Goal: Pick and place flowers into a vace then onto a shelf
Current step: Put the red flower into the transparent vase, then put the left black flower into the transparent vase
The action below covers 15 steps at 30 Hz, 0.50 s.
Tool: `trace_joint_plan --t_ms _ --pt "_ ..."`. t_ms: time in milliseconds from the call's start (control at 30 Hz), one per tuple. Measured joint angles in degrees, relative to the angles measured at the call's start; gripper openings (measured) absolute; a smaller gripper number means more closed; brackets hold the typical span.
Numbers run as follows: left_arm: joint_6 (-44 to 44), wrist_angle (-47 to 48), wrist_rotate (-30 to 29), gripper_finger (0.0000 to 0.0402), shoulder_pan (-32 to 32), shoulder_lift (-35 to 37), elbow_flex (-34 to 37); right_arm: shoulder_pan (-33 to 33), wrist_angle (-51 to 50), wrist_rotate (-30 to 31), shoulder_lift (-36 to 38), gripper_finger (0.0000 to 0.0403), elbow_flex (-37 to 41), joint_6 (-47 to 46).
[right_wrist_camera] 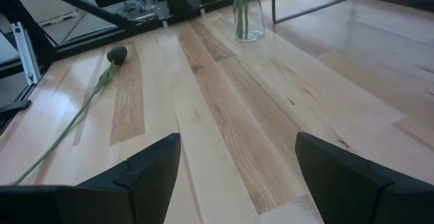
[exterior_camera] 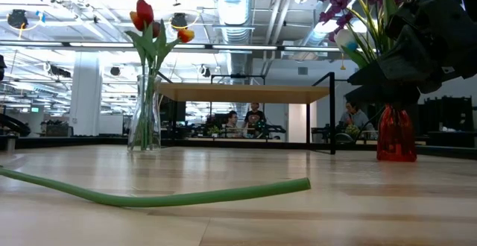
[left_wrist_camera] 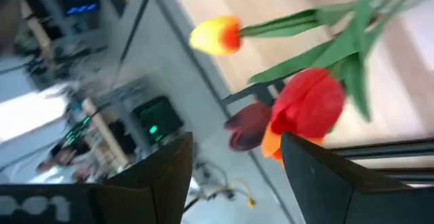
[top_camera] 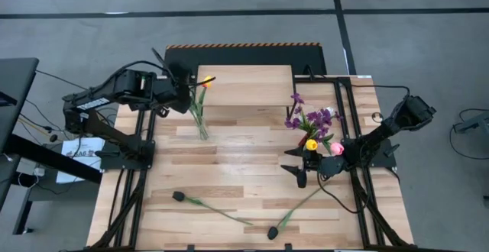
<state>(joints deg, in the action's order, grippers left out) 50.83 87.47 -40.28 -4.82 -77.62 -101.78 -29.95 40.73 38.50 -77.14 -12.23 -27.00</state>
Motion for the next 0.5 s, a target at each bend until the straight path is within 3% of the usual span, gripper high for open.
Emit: trace_joint_plan --t_ms 300,500 --pt "-2.8 -2.52 -8.01 0.0214 8.12 1.29 -1.39 0.0 0.12 0.02 0.0 0.0286 0.0 0.0" --pt "-29.66 -2.43 -5.17 0.0214 13.78 1.3 -2.71 0.0 0.65 0.02 0.02 0.0286 0.0 0.02"
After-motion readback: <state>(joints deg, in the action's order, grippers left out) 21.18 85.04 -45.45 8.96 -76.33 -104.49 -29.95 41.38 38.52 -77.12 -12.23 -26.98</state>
